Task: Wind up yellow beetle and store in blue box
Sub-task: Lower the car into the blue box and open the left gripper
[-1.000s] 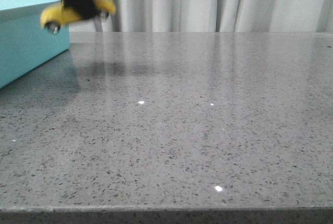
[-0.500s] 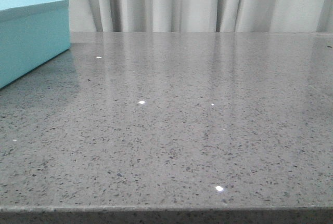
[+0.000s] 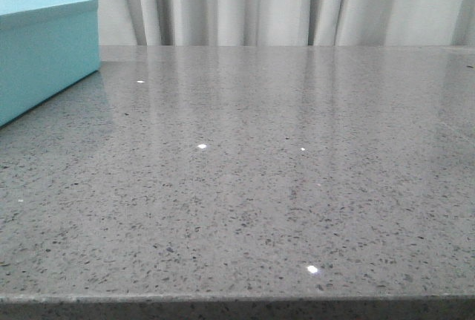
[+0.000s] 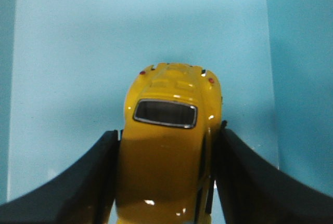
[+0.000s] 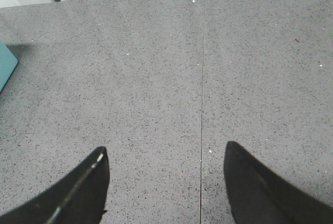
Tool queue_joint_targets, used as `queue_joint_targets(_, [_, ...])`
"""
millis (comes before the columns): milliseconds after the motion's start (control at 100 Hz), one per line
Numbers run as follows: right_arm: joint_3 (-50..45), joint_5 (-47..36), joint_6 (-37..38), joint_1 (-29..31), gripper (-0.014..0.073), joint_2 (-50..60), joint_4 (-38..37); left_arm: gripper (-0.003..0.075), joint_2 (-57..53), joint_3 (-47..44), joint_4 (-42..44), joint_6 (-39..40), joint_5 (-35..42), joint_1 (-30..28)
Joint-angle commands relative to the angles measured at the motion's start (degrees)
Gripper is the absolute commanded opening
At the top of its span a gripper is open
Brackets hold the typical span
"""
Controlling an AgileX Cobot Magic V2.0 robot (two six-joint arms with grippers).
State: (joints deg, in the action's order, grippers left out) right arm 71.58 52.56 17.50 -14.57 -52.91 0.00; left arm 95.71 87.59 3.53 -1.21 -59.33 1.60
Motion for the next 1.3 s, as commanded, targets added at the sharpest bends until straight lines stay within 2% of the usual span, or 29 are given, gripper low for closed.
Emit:
queue_joint_targets(0, [1.56,-2.82,-0.45,-0.01,0.0476,0.78,0.00,0.0128,-0.61,1.54,0.35,0.49,2.72,-0.15])
queue_joint_targets(300, [1.56,-2.51,-0.45,-0.01,0.0476,0.78,0.00,0.0143,2.36,1.54,1.11,0.49,2.72,-0.15])
queue_joint_targets(370, [1.56,-2.51,-0.45,-0.01,0.0476,0.78,0.00,0.0199,2.36,1.54,1.11,0.49,2.72,-0.15])
queue_joint_targets(490, [1.56,-2.51,-0.45,-0.01,0.0476,0.78,0.00,0.0341,2.36,1.54,1.11,0.49,3.02,-0.15])
queue_joint_targets(610, [1.56,-2.51,-0.45,-0.01,0.0476,0.78,0.00,0.0410,2.36,1.54,1.11,0.49,3.02,-0.15])
queue_joint_targets(820, [1.56,-2.51,-0.45,-0.01,0.0476,0.78,0.00,0.0410,2.00,1.66,1.11,1.94,3.02,-0.15])
queue_joint_targets(1050, [1.03,-4.43,-1.89,-0.01,0.0476,3.10,-1.35,0.0410,-3.66,1.66,0.01,1.94,5.88,-0.15])
queue_joint_targets(1290, [-6.56,-9.68,-2.30,-0.01,0.0476,9.83,-3.68,0.0391,-13.73,1.55,-2.45,1.94,9.11,-0.15])
